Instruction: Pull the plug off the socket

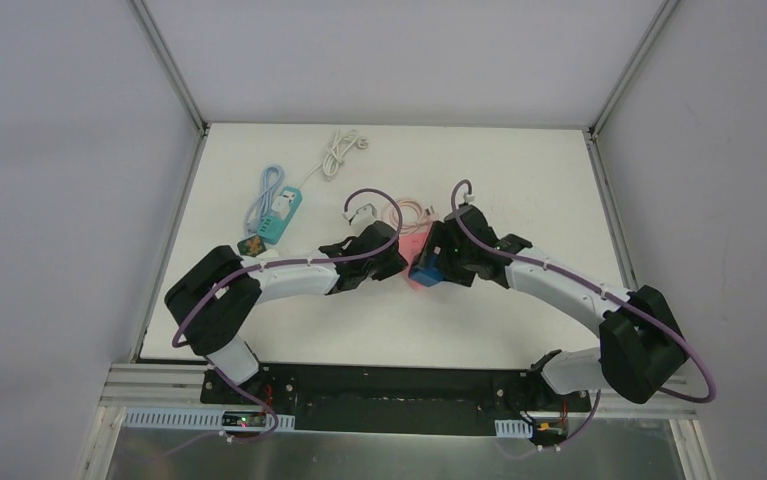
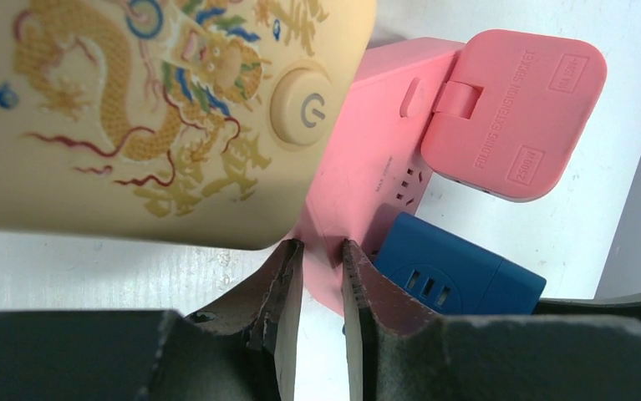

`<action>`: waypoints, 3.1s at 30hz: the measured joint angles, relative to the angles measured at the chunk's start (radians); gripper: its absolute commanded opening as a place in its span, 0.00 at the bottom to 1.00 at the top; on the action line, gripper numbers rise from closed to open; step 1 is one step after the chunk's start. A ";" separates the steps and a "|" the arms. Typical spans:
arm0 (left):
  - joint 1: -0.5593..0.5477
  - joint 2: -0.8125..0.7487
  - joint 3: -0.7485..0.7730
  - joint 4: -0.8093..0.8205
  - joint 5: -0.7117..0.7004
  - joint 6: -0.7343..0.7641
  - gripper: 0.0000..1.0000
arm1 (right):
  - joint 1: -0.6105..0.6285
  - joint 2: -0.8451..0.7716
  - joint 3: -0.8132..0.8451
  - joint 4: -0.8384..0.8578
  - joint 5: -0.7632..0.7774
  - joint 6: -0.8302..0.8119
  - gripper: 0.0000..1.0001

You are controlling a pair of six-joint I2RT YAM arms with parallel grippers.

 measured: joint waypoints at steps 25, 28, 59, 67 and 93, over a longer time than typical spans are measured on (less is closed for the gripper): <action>0.026 0.010 -0.014 0.047 0.029 -0.002 0.23 | 0.044 0.123 0.160 -0.158 0.127 0.073 0.00; 0.026 0.010 -0.013 0.043 0.028 -0.001 0.23 | 0.044 0.144 0.194 -0.193 0.125 0.065 0.00; 0.053 -0.018 0.045 -0.097 0.112 0.123 0.58 | -0.145 -0.152 0.121 -0.186 0.155 -0.078 0.00; 0.097 -0.158 0.117 -0.273 0.277 0.267 0.79 | -0.378 -0.244 0.013 -0.133 0.129 -0.107 0.00; 0.130 -0.633 0.015 -0.584 -0.002 0.392 0.98 | -0.860 -0.017 -0.225 0.341 -0.198 -0.062 0.95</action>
